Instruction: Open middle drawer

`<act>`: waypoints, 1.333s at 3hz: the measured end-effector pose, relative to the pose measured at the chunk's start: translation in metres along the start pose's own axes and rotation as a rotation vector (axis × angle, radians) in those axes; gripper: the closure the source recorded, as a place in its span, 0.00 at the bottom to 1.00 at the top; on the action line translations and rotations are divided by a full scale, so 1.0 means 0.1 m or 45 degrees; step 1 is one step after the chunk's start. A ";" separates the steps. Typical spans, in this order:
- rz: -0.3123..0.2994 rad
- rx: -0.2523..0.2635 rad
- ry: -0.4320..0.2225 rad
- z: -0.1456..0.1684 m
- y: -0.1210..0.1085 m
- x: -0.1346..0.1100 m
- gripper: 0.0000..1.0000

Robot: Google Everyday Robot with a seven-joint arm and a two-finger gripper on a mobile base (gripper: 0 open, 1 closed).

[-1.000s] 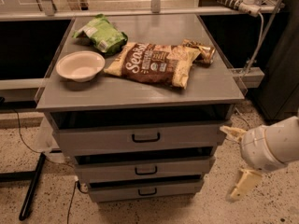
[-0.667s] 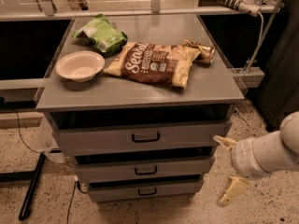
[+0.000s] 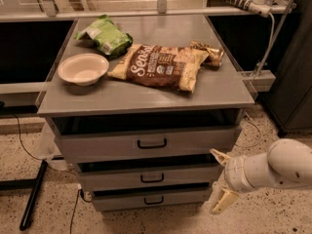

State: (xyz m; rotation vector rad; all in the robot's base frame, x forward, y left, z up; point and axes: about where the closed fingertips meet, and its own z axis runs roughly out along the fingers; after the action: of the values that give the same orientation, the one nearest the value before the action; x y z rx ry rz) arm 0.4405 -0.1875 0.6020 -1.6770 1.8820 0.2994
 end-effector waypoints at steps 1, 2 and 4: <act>-0.015 0.047 -0.040 0.34 -0.10 0.09 0.00; -0.015 0.047 -0.040 0.35 -0.10 0.08 0.00; -0.064 0.043 0.003 0.76 -0.05 0.19 0.00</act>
Offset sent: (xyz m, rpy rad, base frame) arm 0.0145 0.0080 -0.0226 0.0197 -0.0341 0.0002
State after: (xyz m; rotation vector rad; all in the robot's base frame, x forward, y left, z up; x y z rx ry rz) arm 0.4664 -0.1634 0.5314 -1.6998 1.8334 0.2444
